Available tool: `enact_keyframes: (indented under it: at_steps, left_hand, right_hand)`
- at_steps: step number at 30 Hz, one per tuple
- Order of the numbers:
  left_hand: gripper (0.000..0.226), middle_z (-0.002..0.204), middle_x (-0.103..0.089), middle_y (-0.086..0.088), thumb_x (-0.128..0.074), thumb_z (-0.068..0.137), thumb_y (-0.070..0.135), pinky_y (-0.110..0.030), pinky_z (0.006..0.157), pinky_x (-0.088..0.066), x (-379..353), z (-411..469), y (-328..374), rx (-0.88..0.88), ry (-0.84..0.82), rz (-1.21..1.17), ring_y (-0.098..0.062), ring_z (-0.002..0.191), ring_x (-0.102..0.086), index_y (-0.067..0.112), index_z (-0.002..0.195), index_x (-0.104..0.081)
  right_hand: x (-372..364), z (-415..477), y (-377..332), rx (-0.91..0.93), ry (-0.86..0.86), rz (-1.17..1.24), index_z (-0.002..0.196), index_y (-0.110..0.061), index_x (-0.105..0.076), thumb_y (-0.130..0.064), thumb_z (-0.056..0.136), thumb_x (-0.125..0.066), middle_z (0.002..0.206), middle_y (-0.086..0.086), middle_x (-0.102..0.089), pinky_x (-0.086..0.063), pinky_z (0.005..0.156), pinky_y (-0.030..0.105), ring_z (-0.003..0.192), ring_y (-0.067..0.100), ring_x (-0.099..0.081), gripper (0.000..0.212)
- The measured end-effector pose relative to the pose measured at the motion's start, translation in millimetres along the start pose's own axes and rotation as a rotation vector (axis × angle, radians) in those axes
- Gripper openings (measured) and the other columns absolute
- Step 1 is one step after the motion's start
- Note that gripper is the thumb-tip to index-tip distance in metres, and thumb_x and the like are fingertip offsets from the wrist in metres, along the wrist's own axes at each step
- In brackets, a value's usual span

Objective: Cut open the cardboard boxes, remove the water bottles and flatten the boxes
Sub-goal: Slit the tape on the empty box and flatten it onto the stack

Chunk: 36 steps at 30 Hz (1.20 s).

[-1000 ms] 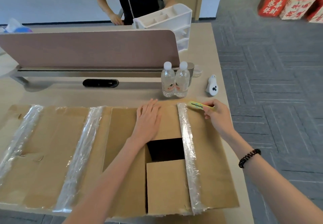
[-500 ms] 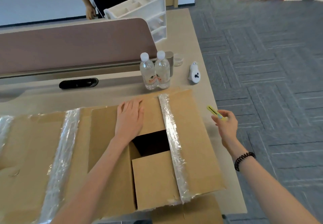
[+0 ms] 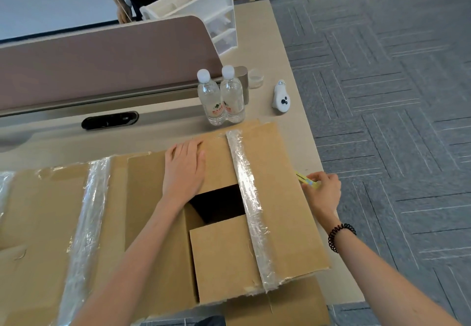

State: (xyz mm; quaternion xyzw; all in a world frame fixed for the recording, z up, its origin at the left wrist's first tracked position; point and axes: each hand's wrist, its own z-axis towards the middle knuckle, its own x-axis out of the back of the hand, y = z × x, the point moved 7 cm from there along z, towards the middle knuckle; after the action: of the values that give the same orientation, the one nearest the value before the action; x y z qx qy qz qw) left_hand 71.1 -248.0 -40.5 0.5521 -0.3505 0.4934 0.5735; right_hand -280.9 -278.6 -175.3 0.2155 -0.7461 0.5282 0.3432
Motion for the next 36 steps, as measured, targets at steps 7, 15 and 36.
enact_keyframes:
  at_steps: [7,15,36]
  left_hand:
    - [0.029,0.118,-0.060,-0.001,-0.031,0.106,0.029,-0.038,0.111,-0.026,-1.6,0.2,-1.0,-0.004,-0.006,0.001,-0.017,0.114,-0.052,0.018,0.124,-0.051]
    - [0.036,0.116,-0.060,0.001,-0.025,0.103,0.033,-0.037,0.110,-0.026,-0.2,0.0,0.8,-0.012,-0.003,0.031,-0.017,0.111,-0.052,0.019,0.124,-0.050]
    - [0.037,0.120,-0.060,0.004,-0.028,0.103,0.034,-0.037,0.107,-0.028,-2.3,-0.1,-5.2,-0.023,0.013,0.093,-0.015,0.113,-0.053,0.021,0.129,-0.051]
  right_hand:
    - [12.0,6.1,-23.0,0.016,0.028,0.031,0.102,-0.012,-0.064,-0.015,0.081,-0.072,0.110,0.007,-0.059,-0.036,0.093,0.041,0.107,0.027,-0.052,0.022]
    - [47.4,-32.8,-202.0,0.506,0.026,0.229,0.115,-0.013,-0.056,-0.031,0.082,-0.069,0.115,-0.002,-0.049,-0.037,0.099,0.032,0.106,0.010,-0.043,0.039]
    - [72.1,-29.5,-223.8,0.435,-0.506,0.694,0.131,-0.016,-0.051,-0.013,0.070,-0.054,0.133,-0.002,-0.055,-0.043,0.096,0.022,0.123,0.009,-0.051,0.061]
